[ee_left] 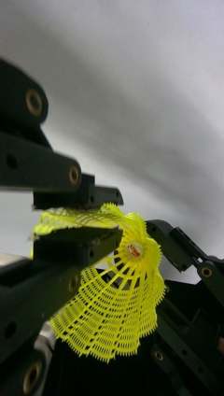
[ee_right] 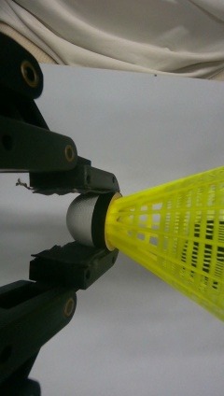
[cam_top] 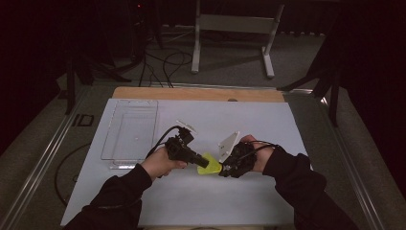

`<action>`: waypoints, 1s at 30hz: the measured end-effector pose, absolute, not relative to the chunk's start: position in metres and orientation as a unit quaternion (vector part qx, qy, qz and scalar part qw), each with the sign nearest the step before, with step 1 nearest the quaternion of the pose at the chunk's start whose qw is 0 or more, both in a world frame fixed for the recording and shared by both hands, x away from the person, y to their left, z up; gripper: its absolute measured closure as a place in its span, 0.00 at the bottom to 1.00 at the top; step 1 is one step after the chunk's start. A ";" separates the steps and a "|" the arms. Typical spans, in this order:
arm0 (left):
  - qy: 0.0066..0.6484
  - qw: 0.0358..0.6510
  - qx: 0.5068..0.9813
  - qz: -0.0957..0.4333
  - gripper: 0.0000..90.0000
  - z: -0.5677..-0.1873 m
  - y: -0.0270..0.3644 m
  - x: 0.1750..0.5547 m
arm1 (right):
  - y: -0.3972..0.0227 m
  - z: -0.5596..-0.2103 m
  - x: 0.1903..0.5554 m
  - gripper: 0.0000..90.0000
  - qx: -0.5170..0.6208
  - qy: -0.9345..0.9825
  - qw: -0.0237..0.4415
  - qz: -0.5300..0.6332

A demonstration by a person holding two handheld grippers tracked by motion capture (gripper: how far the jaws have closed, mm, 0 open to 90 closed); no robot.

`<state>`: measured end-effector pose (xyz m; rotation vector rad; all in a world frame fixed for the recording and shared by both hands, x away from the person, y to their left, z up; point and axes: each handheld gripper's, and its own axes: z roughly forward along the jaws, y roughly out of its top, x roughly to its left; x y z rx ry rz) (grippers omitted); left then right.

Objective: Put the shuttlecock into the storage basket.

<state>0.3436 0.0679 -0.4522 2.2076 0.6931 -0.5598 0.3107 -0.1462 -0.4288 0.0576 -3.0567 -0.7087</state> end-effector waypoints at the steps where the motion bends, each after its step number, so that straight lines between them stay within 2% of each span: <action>1: 0.270 0.373 0.860 -0.219 0.94 -0.452 0.068 0.344 | -0.146 -0.429 0.310 0.72 0.018 -0.974 0.002 -0.226; 3: 0.265 0.373 0.861 -0.221 0.98 -0.452 0.068 0.344 | -0.146 -0.430 0.310 0.72 0.019 -0.974 0.001 -0.225; 13: 0.252 0.366 0.866 -0.228 1.00 -0.448 0.067 0.344 | -0.143 -0.431 0.307 0.71 0.018 -0.977 -0.003 -0.212; 15: 0.249 0.366 0.867 -0.227 1.00 -0.446 0.067 0.343 | -0.142 -0.431 0.307 0.65 0.009 -0.977 -0.005 -0.211; 16: 0.247 0.364 0.870 -0.223 1.00 -0.445 0.067 0.343 | -0.142 -0.432 0.307 0.59 0.004 -0.978 -0.006 -0.210; 17: 0.248 0.365 0.870 -0.220 1.00 -0.444 0.067 0.343 | -0.142 -0.434 0.307 0.49 0.000 -0.978 -0.008 -0.207; 18: 0.247 0.364 0.871 -0.220 1.00 -0.444 0.068 0.343 | -0.143 -0.435 0.307 0.45 -0.002 -0.978 -0.006 -0.209; 29: 0.248 0.359 0.876 -0.203 1.00 -0.439 0.074 0.342 | -0.146 -0.439 0.308 0.24 -0.036 -0.977 -0.006 -0.212; 30: 0.249 0.360 0.877 -0.197 1.00 -0.437 0.075 0.341 | -0.148 -0.440 0.309 0.14 -0.053 -0.975 0.000 -0.216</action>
